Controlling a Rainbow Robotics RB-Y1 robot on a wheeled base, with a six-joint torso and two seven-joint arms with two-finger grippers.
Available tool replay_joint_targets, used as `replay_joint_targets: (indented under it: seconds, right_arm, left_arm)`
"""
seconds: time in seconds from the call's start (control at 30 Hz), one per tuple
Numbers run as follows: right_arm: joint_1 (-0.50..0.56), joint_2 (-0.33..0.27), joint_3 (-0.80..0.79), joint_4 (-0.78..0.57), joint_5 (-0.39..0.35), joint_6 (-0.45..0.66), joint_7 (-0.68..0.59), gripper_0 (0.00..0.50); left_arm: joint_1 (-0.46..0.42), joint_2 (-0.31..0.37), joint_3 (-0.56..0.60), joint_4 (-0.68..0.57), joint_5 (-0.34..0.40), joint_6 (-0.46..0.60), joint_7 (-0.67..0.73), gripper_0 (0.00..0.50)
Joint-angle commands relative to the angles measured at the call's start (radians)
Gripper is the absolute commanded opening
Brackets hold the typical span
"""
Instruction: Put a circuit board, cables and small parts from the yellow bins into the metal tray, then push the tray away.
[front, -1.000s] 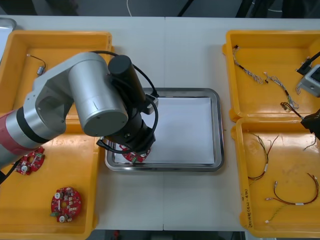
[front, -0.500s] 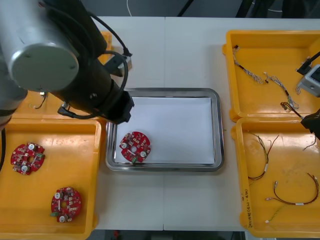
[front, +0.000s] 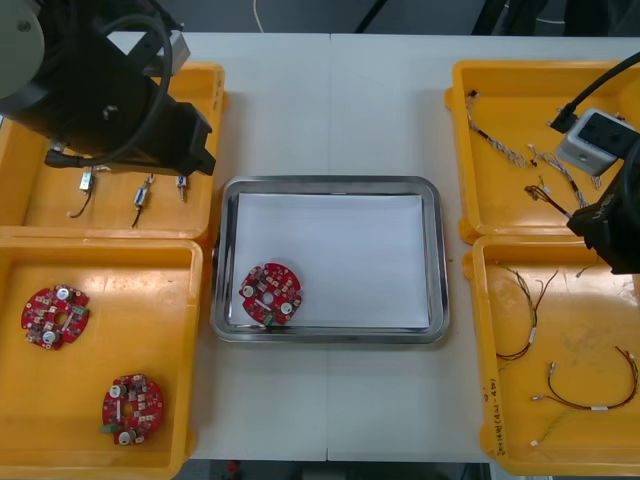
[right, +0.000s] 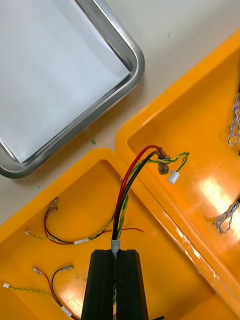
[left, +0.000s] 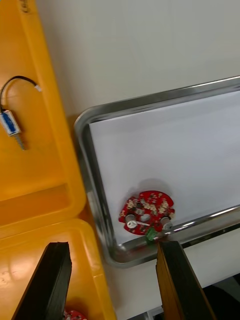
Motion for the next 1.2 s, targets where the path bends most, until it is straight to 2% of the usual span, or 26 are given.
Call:
replay_joint_targets:
  seconds: [0.03,0.2,0.37,0.53,0.73,0.9,1.07,1.2]
  right_arm:
    - [-0.088,-0.006,0.083,-0.027,0.029,0.003,-0.035,0.000]
    - [-0.157,0.054,0.183,-0.027,0.089,0.003,-0.040,0.000]
    - [-0.185,0.089,0.259,-0.027,0.140,0.003,-0.041,0.000]
    - [-0.187,0.098,0.355,-0.025,0.192,0.003,-0.041,0.000]
    - [-0.205,0.114,0.467,-0.025,0.253,0.003,-0.036,0.000]
    - [-0.277,0.166,0.551,-0.005,0.315,0.003,-0.033,0.000]
    - [-0.354,0.204,0.605,0.075,0.318,0.003,-0.030,0.000]
    - [-0.381,0.226,0.632,0.131,0.335,0.003,-0.029,0.000]
  left_arm:
    - [0.038,0.095,0.063,-0.009,-0.009,0.006,0.069,0.500]
    - [0.109,0.163,0.115,-0.008,-0.009,0.006,0.050,0.500]
    - [0.172,0.201,0.162,0.001,-0.022,0.006,0.026,0.500]
    - [0.202,0.209,0.216,0.066,-0.069,0.006,-0.102,0.500]
    - [0.208,0.220,0.248,0.172,-0.094,-0.048,-0.189,0.500]
    - [0.202,0.220,0.248,0.265,-0.134,-0.153,-0.269,0.500]
    - [0.185,0.218,0.247,0.351,-0.143,-0.245,-0.349,0.500]
    - [0.156,0.203,0.245,0.413,-0.160,-0.278,-0.413,0.500]
